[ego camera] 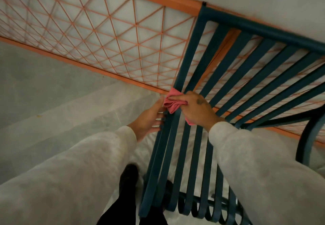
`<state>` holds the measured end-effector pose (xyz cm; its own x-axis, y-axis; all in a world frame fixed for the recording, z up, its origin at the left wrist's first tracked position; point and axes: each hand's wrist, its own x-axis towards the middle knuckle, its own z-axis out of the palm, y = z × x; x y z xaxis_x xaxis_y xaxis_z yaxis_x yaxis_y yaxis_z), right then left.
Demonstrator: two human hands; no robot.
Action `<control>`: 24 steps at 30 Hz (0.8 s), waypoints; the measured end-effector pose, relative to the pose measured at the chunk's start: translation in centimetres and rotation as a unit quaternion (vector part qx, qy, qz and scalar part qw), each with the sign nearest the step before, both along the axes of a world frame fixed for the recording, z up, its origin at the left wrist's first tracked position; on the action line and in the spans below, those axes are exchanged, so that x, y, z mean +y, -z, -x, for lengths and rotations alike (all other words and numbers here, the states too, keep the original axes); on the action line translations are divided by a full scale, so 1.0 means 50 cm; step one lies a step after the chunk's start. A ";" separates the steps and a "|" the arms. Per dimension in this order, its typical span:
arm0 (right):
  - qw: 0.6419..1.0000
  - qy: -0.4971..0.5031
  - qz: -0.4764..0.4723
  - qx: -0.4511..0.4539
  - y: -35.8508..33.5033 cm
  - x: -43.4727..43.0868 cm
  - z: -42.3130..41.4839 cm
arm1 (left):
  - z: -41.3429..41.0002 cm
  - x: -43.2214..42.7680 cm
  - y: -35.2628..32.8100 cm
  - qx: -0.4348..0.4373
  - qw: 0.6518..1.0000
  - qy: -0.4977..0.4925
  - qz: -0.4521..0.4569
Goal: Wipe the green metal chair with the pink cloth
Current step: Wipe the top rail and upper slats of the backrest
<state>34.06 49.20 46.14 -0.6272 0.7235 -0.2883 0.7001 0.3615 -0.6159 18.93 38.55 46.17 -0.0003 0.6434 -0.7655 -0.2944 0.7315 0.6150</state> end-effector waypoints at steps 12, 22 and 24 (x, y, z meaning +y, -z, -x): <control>0.980 0.025 -0.198 -0.005 -0.142 0.151 0.044 | 0.030 0.216 -0.116 0.057 0.987 -0.009 -0.149; 0.959 0.108 -0.259 0.024 -0.293 0.199 0.095 | 0.038 0.315 -0.224 0.088 0.965 -0.041 -0.243; 0.966 0.126 -0.224 0.036 -0.320 0.211 0.109 | 0.042 0.332 -0.244 0.086 0.962 -0.057 -0.251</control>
<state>28.63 59.74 62.16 -0.4217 0.8977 0.1276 0.7614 0.4270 -0.4877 16.85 55.17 58.36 -0.1921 0.9207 -0.3398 -0.2171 0.2978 0.9296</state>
